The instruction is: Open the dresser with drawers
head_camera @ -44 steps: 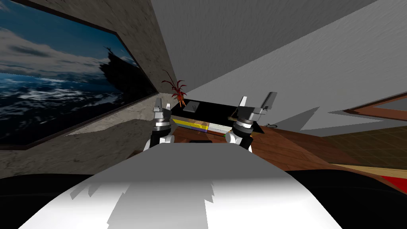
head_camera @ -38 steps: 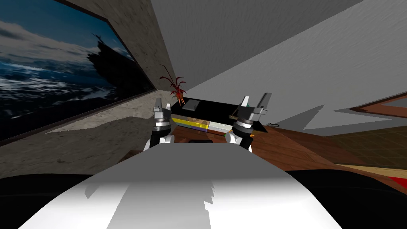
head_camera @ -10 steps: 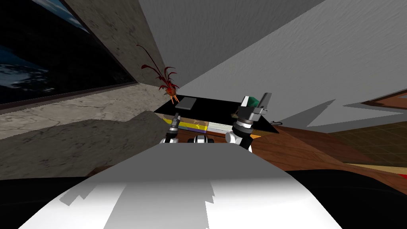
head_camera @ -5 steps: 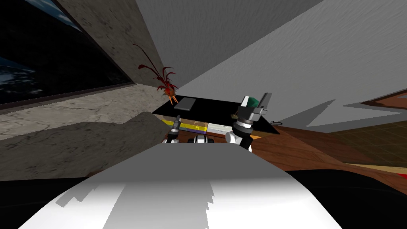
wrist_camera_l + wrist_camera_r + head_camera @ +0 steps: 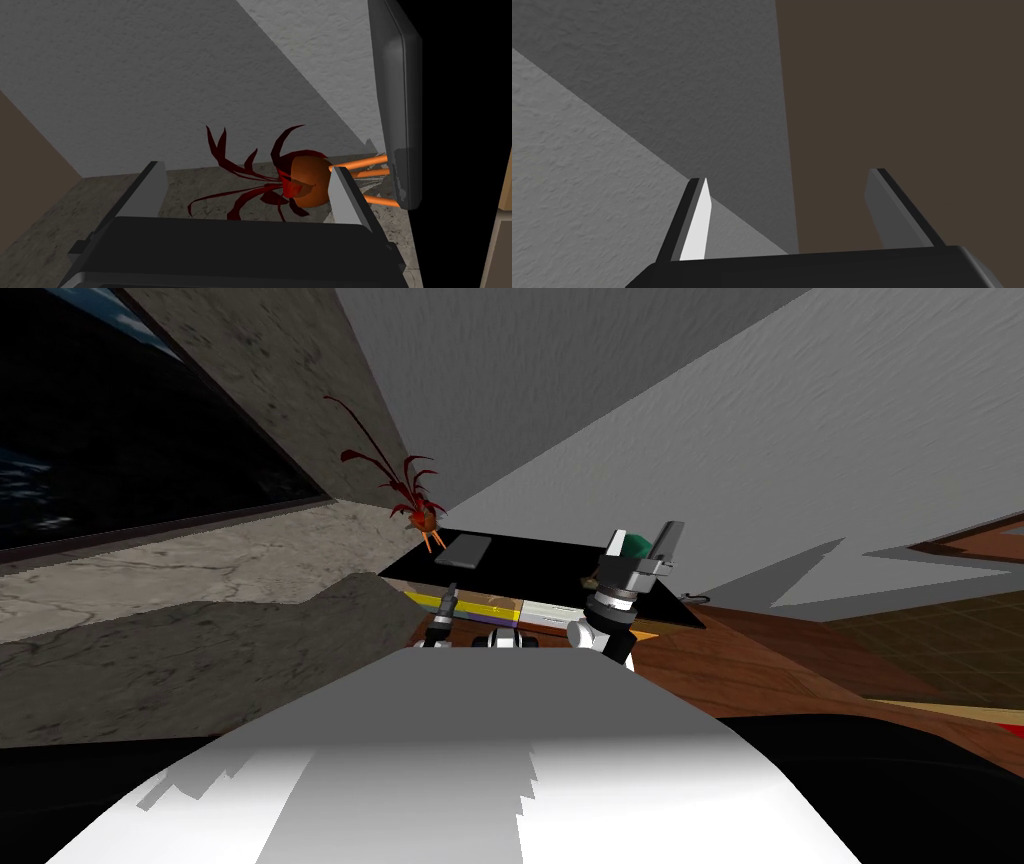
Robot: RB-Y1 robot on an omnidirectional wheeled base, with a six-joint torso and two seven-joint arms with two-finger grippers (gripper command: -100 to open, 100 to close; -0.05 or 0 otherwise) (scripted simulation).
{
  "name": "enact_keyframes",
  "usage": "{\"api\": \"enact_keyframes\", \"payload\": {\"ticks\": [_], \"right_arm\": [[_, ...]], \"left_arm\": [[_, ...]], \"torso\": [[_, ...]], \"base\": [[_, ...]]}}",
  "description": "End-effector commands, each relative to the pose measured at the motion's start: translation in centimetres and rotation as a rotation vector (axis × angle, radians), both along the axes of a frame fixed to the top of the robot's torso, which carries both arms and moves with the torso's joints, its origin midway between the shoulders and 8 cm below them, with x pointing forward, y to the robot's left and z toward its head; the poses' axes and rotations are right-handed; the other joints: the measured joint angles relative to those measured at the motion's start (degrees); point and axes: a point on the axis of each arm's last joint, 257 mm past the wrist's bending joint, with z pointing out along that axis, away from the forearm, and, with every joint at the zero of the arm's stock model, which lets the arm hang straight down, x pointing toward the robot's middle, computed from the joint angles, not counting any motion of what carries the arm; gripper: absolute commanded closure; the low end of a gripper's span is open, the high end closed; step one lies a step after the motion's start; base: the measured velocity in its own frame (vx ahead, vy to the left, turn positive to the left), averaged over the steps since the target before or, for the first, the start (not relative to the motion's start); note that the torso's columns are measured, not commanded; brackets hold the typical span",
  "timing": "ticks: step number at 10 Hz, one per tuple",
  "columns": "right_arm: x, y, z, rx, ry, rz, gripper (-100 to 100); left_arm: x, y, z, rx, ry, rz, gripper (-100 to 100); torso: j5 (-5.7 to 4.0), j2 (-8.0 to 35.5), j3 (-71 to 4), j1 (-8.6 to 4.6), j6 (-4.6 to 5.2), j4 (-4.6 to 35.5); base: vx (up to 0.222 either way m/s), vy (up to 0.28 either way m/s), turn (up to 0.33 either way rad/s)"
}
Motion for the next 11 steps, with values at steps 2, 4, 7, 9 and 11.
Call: {"api": "enact_keyframes", "payload": {"ticks": [2,4,7,9,11], "right_arm": [[0.0,0.0,0.0,0.0,0.0,0.0,0],[0.0,0.0,0.0,0.0,0.0,0.0,0],[0.0,0.0,0.0,0.0,0.0,0.0,0],[0.0,0.0,0.0,0.0,0.0,0.0,0],[0.0,0.0,0.0,0.0,0.0,0.0,0]], "left_arm": [[-0.4,-0.1,-2.8,0.007,0.038,-0.002,-100],[-0.6,-0.2,-4.2,0.009,0.057,-0.002,-100],[-1.1,-0.2,-6.7,0.009,0.104,0.001,-100],[-1.5,-0.4,-8.1,0.009,0.126,0.0,-100],[-1.8,-0.6,-9.4,0.008,0.147,-0.001,-100]], "torso": [[-0.01,0.0,0.0,0.0,0.0,0.0],[0.0,0.0,0.0,0.01,-0.01,0.0],[0.0,0.0,0.0,0.01,0.0,0.0],[0.0,0.0,0.0,0.0,0.0,0.0],[-0.01,0.0,0.0,-0.02,0.0,0.0]], "base": [[0.037,-0.012,-0.01],[0.037,-0.011,-0.011],[0.036,-0.009,-0.008],[0.042,-0.009,-0.009],[0.038,-0.013,-0.008]]}}
